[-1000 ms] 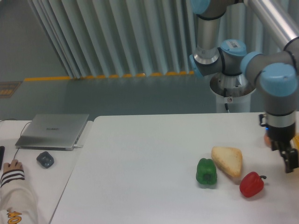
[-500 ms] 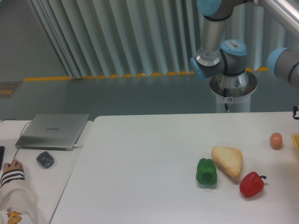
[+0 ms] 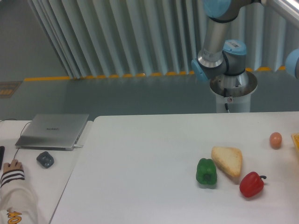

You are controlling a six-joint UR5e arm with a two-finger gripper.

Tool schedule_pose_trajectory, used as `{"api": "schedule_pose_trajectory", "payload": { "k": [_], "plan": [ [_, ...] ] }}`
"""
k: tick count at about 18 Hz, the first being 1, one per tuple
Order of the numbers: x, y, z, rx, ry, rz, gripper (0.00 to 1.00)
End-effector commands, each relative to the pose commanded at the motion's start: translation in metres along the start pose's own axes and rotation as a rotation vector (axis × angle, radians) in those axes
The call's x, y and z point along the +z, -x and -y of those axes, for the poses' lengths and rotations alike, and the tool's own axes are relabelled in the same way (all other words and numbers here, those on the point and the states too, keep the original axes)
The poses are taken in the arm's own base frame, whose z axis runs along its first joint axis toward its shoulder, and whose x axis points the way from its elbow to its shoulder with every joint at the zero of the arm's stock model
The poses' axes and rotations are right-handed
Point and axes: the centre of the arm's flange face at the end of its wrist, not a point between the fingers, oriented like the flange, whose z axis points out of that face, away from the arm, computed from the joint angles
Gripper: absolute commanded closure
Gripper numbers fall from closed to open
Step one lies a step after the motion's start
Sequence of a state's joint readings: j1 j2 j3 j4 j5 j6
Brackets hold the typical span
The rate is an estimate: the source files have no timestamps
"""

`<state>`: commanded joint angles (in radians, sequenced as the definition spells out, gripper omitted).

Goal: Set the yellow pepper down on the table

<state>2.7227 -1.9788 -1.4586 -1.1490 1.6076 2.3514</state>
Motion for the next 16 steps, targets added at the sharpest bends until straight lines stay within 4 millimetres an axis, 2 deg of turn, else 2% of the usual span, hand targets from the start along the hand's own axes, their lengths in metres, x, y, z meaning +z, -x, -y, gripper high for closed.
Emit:
{"api": "schedule_pose_trajectory", "payload": {
  "k": [3,7,10,14,16],
  "plan": [
    [0.015,-0.020,-0.013,-0.022,-0.002,-0.061,0.00],
    [0.013,-0.038,-0.033,0.006,0.005,-0.073,0.00],
    [0.029,-0.055,-0.057,0.042,-0.016,-0.081,0.00],
    [0.025,-0.056,-0.062,0.044,-0.009,-0.086,0.00],
    [0.033,-0.058,-0.066,0.078,-0.015,-0.088,0.00]
  ]
}}
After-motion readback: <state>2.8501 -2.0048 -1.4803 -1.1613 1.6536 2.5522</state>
